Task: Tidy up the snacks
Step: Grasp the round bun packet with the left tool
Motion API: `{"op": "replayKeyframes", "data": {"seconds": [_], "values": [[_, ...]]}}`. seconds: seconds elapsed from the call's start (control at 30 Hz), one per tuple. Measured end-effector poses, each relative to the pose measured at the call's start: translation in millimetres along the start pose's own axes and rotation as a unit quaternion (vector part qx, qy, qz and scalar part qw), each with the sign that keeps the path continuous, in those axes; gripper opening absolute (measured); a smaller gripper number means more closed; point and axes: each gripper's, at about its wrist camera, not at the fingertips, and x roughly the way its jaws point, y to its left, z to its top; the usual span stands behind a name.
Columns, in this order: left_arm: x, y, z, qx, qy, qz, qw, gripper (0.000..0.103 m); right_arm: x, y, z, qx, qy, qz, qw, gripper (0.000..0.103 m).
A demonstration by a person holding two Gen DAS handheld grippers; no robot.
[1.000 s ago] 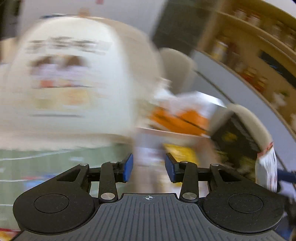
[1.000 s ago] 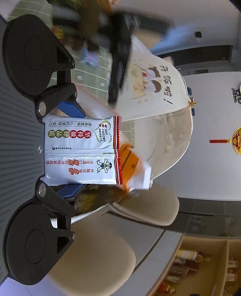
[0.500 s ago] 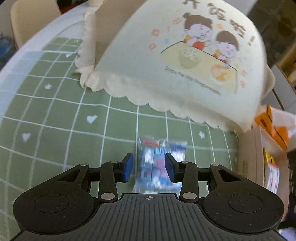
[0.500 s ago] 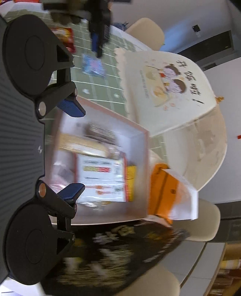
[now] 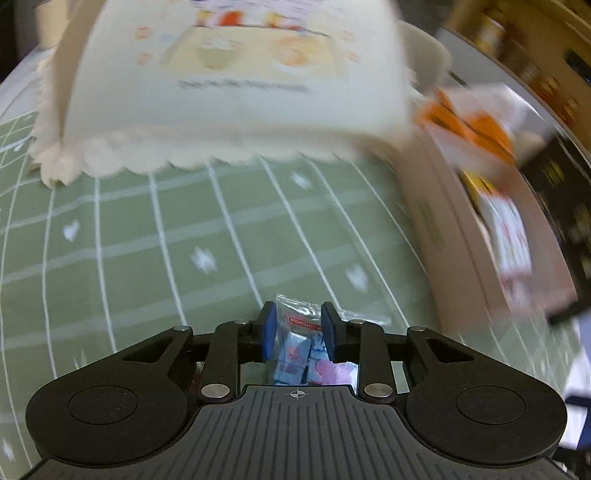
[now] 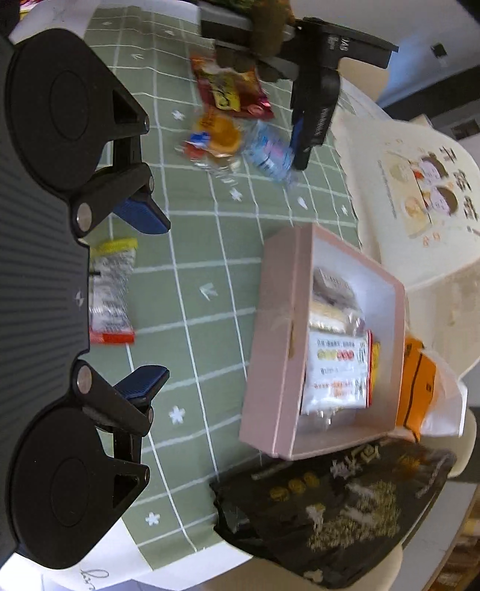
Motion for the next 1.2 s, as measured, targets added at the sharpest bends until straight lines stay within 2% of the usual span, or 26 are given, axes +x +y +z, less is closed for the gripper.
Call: {"op": "replayKeyframes", "data": {"seconds": [0.2, 0.27, 0.4, 0.47, 0.5, 0.57, 0.63, 0.7, 0.77, 0.8, 0.87, 1.0, 1.13, 1.2], "values": [[-27.4, -17.2, -48.8, -0.026, 0.026, -0.052, 0.9979, 0.029, 19.7, 28.1, -21.0, -0.067, 0.043, 0.006, 0.997, 0.079], [-41.6, -18.3, -62.0, -0.041, 0.029, -0.064, 0.9967, 0.029, 20.3, 34.2, -33.4, -0.11, 0.045, -0.014, 0.993, 0.079], [-82.9, -22.7, -89.0, -0.085, 0.015, -0.032, 0.9957, 0.029, 16.5, 33.3, -53.7, -0.176, 0.028, -0.067, 0.982, 0.081], [-95.2, -17.8, -104.8, -0.133, 0.029, -0.02, 0.9905, 0.029, 13.5, 30.4, -56.2, -0.18, 0.017, -0.095, 0.979, 0.081], [-101.4, -13.9, -115.4, -0.165, 0.042, -0.021, 0.9852, 0.029, 11.3, 28.5, -55.7, -0.176, 0.01, -0.104, 0.979, 0.08], [-110.9, -7.1, -131.1, -0.207, 0.059, -0.028, 0.9761, 0.029, 2.7, 24.1, -51.4, -0.154, -0.01, -0.088, 0.984, 0.08], [-115.5, -9.4, -146.5, -0.228, 0.08, -0.04, 0.9696, 0.029, -4.1, 23.0, -44.4, -0.127, -0.02, -0.047, 0.991, 0.08], [-108.2, -14.1, -156.4, -0.248, 0.11, -0.055, 0.9609, 0.029, -4.2, 26.6, -37.0, -0.102, -0.015, 0.0, 0.995, 0.08], [-97.9, -17.9, -160.9, -0.277, 0.113, -0.068, 0.9519, 0.03, 3.0, 34.8, -31.3, -0.097, -0.009, 0.018, 0.995, 0.08], [-94.3, -19.6, -159.7, -0.282, 0.102, -0.065, 0.9517, 0.03, 5.4, 40.1, -31.2, -0.102, -0.008, 0.014, 0.995, 0.08], [-87.6, -25.8, -151.5, -0.263, 0.078, -0.029, 0.9611, 0.032, 8.0, 49.3, -33.4, -0.118, -0.011, 0.009, 0.993, 0.08], [-76.7, -38.4, -133.3, -0.214, 0.035, 0.013, 0.976, 0.045, 5.5, 53.0, -46.0, -0.137, -0.003, 0.011, 0.99, 0.08], [-87.7, -51.3, -122.6, -0.176, -0.003, 0.071, 0.9818, 0.041, -4.2, 42.2, -50.7, -0.153, -0.023, -0.019, 0.988, 0.08], [-93.0, -68.4, -121.9, -0.147, -0.007, 0.084, 0.9855, 0.041, -12.0, 29.5, -50.7, -0.145, -0.036, -0.031, 0.988, 0.08]]}}
